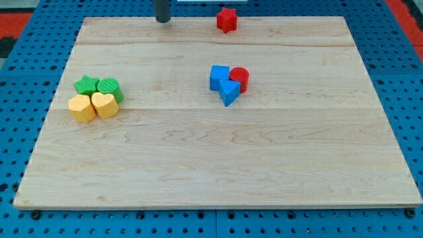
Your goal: Push the red star to the left side of the blue cube
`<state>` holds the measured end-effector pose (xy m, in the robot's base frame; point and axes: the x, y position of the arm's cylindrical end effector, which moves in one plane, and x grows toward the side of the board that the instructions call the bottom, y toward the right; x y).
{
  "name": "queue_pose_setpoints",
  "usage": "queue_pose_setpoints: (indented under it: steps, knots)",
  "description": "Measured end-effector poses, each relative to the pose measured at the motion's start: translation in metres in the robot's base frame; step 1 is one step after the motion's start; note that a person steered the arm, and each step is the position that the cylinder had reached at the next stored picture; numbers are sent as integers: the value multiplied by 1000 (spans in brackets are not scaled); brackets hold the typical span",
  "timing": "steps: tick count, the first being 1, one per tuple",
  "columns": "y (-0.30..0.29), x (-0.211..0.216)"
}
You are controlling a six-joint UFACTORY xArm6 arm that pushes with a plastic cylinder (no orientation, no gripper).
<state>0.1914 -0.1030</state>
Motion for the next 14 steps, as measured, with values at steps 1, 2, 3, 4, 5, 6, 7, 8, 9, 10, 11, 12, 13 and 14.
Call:
queue_pose_setpoints:
  steps: [1,2,3,4,5,6,7,8,9,10,11,12,13,14]
  knots:
    - [38,1]
    - [104,2]
    - [151,28]
    - [185,64]
    - [210,73]
    - [253,68]
    - [283,25]
    - [267,0]
    - [200,3]
    - [128,40]
    - [77,57]
    - [80,45]
    - [74,24]
    - [42,40]
